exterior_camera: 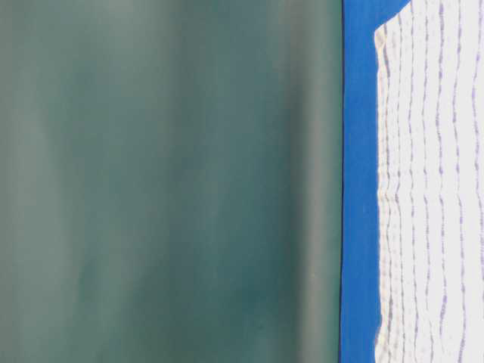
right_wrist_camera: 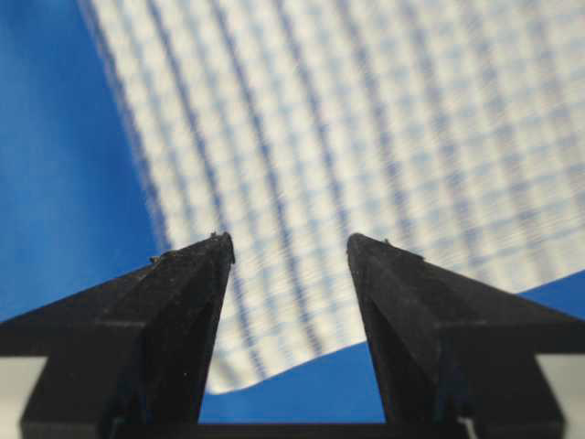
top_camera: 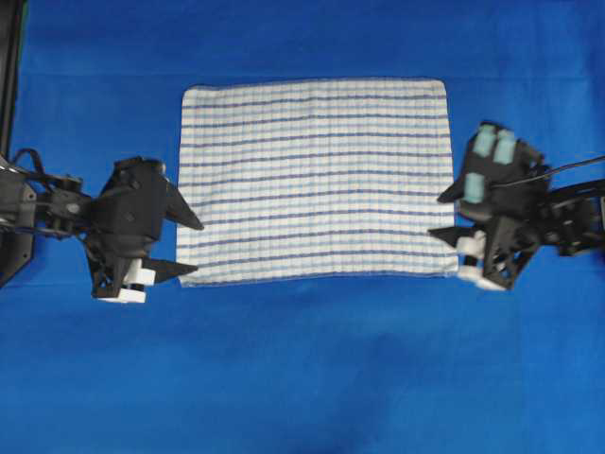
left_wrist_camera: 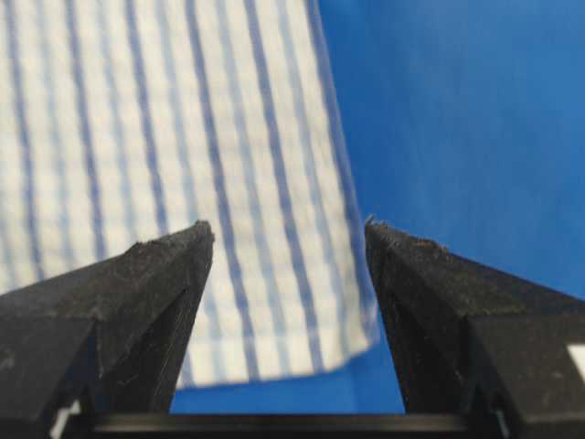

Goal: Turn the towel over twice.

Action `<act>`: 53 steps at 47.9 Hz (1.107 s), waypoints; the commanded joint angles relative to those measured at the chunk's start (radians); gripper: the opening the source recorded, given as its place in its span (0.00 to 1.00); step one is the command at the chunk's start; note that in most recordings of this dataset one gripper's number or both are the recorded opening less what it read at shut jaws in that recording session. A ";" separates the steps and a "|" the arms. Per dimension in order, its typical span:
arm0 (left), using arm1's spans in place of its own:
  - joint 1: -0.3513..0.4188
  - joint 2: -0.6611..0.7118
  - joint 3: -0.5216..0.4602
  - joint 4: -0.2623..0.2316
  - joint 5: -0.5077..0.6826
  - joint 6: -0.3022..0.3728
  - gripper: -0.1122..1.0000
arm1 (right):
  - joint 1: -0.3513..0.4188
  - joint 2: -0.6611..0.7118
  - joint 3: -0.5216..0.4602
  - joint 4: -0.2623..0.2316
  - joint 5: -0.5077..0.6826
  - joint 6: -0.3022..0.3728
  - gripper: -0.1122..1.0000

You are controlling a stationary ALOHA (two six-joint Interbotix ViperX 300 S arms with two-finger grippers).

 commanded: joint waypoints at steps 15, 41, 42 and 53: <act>0.100 -0.316 0.025 -0.002 0.015 0.003 0.65 | 0.003 -0.410 0.048 -0.175 0.086 -0.043 0.63; 0.167 -0.687 0.233 0.003 0.095 0.055 0.65 | -0.017 -0.767 0.316 -0.199 0.132 -0.067 0.62; 0.167 -0.699 0.242 0.003 0.095 0.057 0.65 | -0.018 -0.770 0.325 -0.198 0.130 -0.064 0.61; 0.167 -0.767 0.310 0.002 0.089 0.055 0.65 | -0.034 -0.750 0.391 -0.199 0.104 0.021 0.59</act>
